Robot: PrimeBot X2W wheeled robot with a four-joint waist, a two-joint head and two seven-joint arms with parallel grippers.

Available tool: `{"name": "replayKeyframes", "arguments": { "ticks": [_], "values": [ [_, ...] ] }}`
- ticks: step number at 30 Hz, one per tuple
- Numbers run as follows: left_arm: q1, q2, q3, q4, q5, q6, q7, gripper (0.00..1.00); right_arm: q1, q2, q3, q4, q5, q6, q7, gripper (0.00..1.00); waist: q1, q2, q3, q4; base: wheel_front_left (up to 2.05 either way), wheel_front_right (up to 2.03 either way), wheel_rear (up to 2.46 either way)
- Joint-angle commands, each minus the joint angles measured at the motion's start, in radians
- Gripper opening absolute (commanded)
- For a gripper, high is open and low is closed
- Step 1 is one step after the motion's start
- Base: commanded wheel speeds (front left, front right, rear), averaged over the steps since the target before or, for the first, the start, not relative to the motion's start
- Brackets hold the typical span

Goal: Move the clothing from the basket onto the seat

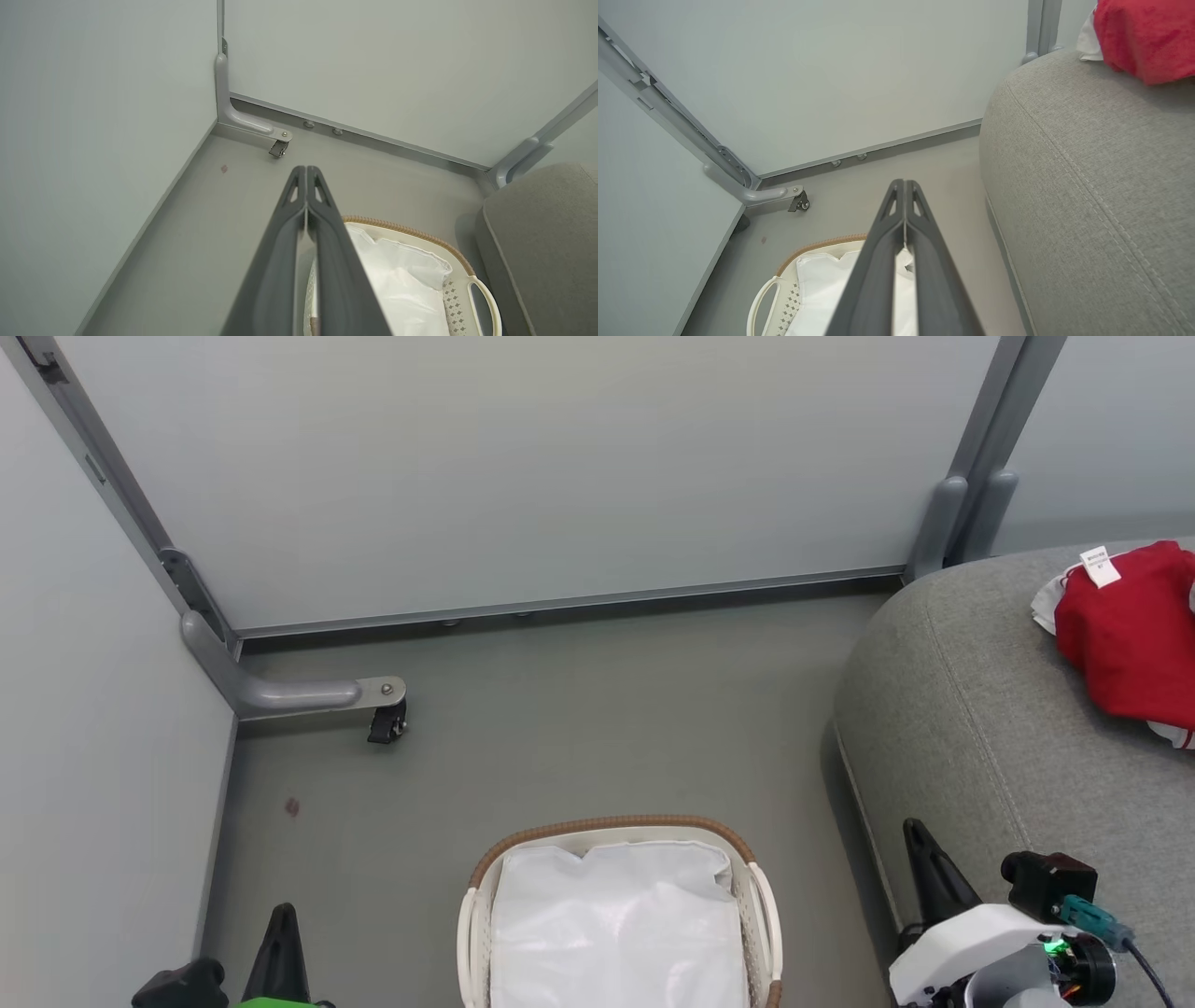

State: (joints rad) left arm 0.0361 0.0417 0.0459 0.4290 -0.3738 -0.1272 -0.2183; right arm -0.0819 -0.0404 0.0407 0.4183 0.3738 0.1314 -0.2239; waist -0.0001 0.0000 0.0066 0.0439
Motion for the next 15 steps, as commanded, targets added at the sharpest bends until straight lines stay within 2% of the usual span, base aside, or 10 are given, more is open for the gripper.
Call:
{"name": "replayKeyframes", "arguments": {
  "ticks": [1,15],
  "values": [
    [-0.023,0.004,0.006,-0.022,-0.041,0.0,0.008,0.0,-0.016,-0.004,-0.008,-0.023,0.044,0.0,0.01,0.0,0.0001,0.0,0.0,-0.001,0.0,0.0,0.0],
    [-0.046,0.005,0.016,-0.057,-0.27,-0.001,0.068,0.0,-0.018,-0.005,-0.035,-0.055,0.272,0.0,0.071,0.0,0.0001,0.0,0.0,-0.006,0.0,0.0,0.0]
  ]
}}
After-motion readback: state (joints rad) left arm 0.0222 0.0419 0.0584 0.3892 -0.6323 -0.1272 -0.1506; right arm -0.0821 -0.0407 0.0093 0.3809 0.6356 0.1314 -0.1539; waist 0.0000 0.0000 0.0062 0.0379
